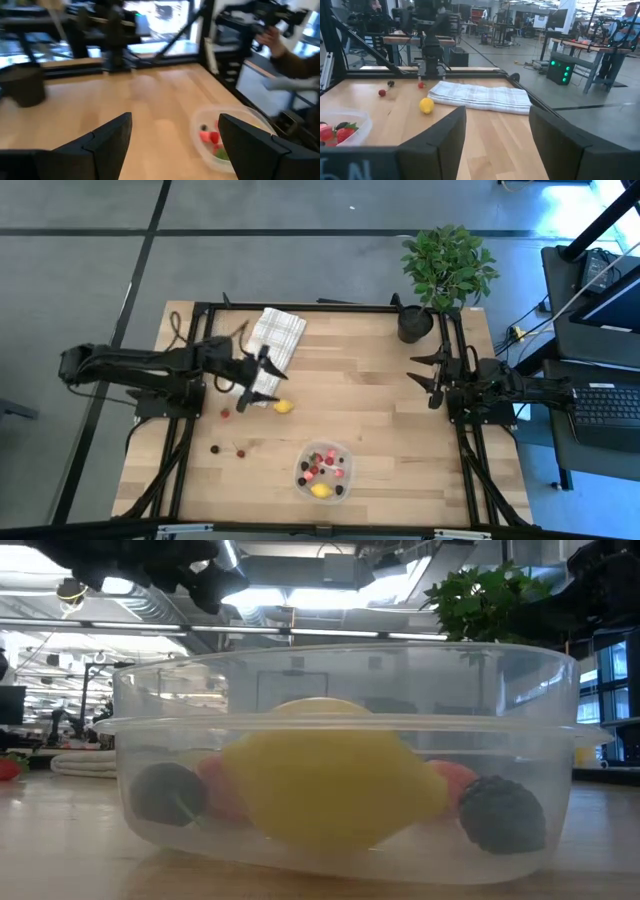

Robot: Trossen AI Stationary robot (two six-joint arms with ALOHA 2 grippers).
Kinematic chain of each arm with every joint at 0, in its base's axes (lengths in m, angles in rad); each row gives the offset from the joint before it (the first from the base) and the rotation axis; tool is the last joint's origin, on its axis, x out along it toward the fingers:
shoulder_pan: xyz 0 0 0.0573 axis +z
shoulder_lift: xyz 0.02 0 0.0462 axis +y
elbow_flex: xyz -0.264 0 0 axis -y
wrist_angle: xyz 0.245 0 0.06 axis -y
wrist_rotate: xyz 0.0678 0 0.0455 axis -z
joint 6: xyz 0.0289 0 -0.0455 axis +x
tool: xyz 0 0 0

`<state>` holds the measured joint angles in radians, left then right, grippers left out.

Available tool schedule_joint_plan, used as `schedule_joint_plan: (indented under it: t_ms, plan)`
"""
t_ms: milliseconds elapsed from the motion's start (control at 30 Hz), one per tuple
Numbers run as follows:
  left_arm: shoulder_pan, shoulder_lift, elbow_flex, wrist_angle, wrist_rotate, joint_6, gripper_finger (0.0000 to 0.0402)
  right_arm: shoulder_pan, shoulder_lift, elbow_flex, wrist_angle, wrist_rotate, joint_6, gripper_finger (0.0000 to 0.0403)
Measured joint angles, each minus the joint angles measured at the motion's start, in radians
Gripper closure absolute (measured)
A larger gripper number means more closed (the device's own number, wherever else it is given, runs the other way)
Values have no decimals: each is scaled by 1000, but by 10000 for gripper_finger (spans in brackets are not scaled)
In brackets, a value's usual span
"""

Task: Pick and placing Produce into tupperware
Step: Put the lemon into the transparent bin

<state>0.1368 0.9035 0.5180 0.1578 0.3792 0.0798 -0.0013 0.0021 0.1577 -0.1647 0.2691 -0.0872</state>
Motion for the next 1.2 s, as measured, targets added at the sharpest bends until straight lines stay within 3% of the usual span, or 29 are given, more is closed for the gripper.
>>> schedule_joint_plan:
  t_ms: [267, 433, 600, 833, 1200]
  plan:
    - [-76, 122, 26, -9, -67, -56, 110, 0, 0, 0, -44, 0, 9, 184]
    - [-93, 174, 30, -71, -181, -51, 110, 0, 0, 0, -62, 0, 31, 184]
    - [-116, 247, 139, -282, -221, -76, 111, 0, 0, 0, -62, 0, 33, 184]
    - [-147, 434, 358, -674, -377, -78, 111, 0, 0, 0, -64, 0, 33, 184]
    - [-147, 641, 433, -786, -360, -171, 111, 0, 0, 0, -88, 0, 35, 184]
